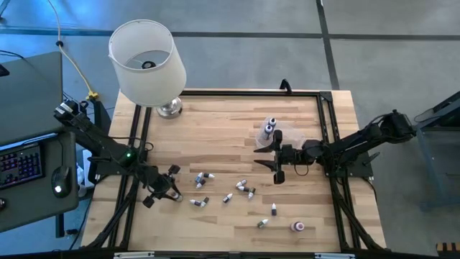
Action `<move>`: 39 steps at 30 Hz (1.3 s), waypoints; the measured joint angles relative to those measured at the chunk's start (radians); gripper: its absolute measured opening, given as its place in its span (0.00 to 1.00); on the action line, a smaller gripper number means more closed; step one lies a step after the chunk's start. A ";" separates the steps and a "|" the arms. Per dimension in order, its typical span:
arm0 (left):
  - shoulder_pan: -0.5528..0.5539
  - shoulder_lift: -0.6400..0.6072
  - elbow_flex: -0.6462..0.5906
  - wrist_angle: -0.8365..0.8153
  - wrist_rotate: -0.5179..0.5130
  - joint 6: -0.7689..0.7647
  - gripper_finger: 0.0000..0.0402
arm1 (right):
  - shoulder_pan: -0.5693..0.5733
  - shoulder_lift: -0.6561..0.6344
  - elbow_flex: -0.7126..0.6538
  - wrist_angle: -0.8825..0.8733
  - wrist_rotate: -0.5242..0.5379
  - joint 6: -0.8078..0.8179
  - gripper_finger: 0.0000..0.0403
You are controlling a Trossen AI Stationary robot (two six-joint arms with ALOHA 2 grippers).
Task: Pick & Place food coloring
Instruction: Put the large violet food coloring bottle into the transparent bin
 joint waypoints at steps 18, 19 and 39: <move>0.000 -0.001 0.002 0.000 -0.003 -0.108 0.20 | 0.000 0.000 0.000 0.008 0.000 -0.001 0.38; 0.000 -0.001 0.002 0.000 -0.003 -0.113 0.20 | 0.000 0.000 0.000 0.008 0.000 -0.001 0.38; 0.000 0.000 0.001 -0.004 -0.070 -0.017 0.15 | 0.000 0.000 0.000 0.008 0.000 0.000 0.38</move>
